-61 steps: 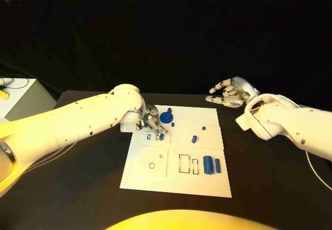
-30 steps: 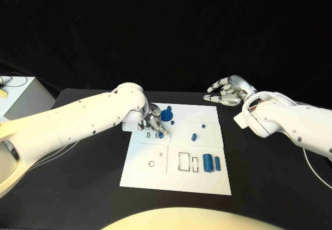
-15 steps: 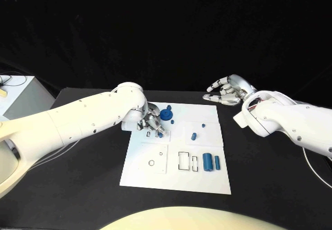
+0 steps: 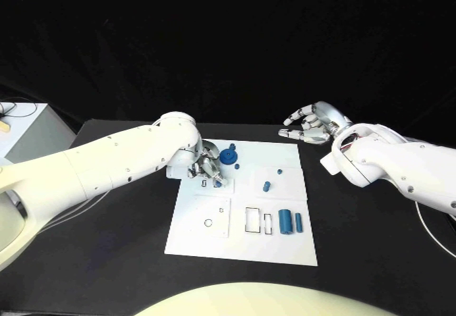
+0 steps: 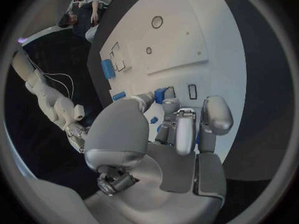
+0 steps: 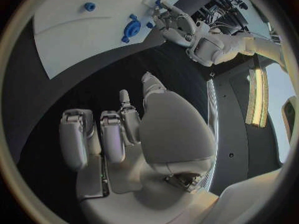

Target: Assemble the parts on the task board

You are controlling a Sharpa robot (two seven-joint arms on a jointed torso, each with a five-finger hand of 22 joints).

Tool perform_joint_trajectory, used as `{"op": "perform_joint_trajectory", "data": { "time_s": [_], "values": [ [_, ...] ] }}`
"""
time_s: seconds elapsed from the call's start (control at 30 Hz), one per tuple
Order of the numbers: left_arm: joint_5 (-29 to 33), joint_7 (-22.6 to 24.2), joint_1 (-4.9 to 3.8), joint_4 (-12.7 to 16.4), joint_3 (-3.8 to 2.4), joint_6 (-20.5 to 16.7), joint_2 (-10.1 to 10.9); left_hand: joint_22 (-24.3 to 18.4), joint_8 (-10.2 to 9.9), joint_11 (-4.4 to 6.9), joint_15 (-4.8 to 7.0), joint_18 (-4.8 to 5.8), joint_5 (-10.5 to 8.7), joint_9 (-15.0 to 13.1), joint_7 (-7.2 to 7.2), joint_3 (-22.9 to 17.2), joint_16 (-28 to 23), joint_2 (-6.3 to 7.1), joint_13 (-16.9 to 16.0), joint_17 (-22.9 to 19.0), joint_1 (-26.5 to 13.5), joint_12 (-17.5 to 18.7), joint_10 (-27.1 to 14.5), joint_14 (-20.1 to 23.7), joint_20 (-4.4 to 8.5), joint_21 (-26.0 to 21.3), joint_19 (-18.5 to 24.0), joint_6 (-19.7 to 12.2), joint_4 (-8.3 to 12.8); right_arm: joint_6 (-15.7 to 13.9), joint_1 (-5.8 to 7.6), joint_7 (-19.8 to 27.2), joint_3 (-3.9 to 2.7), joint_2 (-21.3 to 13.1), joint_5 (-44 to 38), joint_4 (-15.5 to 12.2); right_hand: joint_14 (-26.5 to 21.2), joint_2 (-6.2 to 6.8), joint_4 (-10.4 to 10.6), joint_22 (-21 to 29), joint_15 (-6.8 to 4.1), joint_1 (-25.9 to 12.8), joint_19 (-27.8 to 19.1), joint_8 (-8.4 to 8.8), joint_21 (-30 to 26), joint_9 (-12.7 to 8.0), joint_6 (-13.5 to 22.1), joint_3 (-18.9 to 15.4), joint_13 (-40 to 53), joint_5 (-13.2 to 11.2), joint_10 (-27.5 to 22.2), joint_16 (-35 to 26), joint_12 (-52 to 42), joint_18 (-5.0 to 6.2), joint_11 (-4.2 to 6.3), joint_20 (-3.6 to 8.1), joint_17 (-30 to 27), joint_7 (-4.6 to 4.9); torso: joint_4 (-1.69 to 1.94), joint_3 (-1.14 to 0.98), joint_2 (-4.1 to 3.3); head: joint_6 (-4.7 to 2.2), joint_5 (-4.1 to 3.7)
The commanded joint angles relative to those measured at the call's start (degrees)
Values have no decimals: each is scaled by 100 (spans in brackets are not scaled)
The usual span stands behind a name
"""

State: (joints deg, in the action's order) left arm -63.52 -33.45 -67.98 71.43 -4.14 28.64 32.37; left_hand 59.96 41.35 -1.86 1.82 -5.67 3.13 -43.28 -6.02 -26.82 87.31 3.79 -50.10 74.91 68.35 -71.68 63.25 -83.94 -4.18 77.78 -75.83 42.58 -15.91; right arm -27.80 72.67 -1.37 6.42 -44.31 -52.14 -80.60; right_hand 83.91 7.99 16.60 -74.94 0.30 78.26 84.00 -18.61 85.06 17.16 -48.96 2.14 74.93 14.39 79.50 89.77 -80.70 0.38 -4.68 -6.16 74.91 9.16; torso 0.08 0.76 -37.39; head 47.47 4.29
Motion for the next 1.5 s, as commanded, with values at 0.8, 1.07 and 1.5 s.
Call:
{"op": "perform_joint_trajectory", "data": {
  "time_s": [0.8, 1.07, 1.5],
  "values": [
    [825, 113, 27, 394, -10, -1023, 513, 154, 671, 134, 109, 16, 1032, -814, 125, -2823, 10, 508, -259, 1062, -493, -119, 354, -422, 81, 39, -49, 18, 1302, 93, -11, 2, -2, -58, -59, 14, 580, -21, 7, -1209, -23, -42, 423, -26, -32, 9, 53, -27, 592, -45, 3, -41, -5, 83, 22, 38, 1413, -2, 8, -6, -3, 27, -23],
    [785, 52, 51, 665, -4, -1385, 726, 304, 765, 184, 155, 43, 1434, -865, 178, -2903, 57, 566, -423, 1143, -707, -215, 525, -463, 121, 113, -137, 104, 1453, 97, -15, -2, -2, -86, -61, 10, 578, -28, 9, -1204, -23, -53, 419, -30, -41, 11, 56, -31, 585, -50, -4, -47, 1, 85, 22, 38, 1405, -2, 10, -16, -1, 43, 11],
    [35, 123, 220, 986, 27, -1865, 822, 456, 827, 236, 198, 71, 1580, -881, 234, -2931, 125, 631, -621, 1258, -817, -329, 729, -514, 154, 184, -223, 204, 1524, 108, -24, -1, -2, -73, -63, 24, 577, -40, 10, -1201, -23, -65, 418, -33, -48, 12, 63, -30, 584, -32, -6, -48, 1, 86, 21, 38, 1403, -2, -9, -16, -8, 52, 47]
  ]
}}
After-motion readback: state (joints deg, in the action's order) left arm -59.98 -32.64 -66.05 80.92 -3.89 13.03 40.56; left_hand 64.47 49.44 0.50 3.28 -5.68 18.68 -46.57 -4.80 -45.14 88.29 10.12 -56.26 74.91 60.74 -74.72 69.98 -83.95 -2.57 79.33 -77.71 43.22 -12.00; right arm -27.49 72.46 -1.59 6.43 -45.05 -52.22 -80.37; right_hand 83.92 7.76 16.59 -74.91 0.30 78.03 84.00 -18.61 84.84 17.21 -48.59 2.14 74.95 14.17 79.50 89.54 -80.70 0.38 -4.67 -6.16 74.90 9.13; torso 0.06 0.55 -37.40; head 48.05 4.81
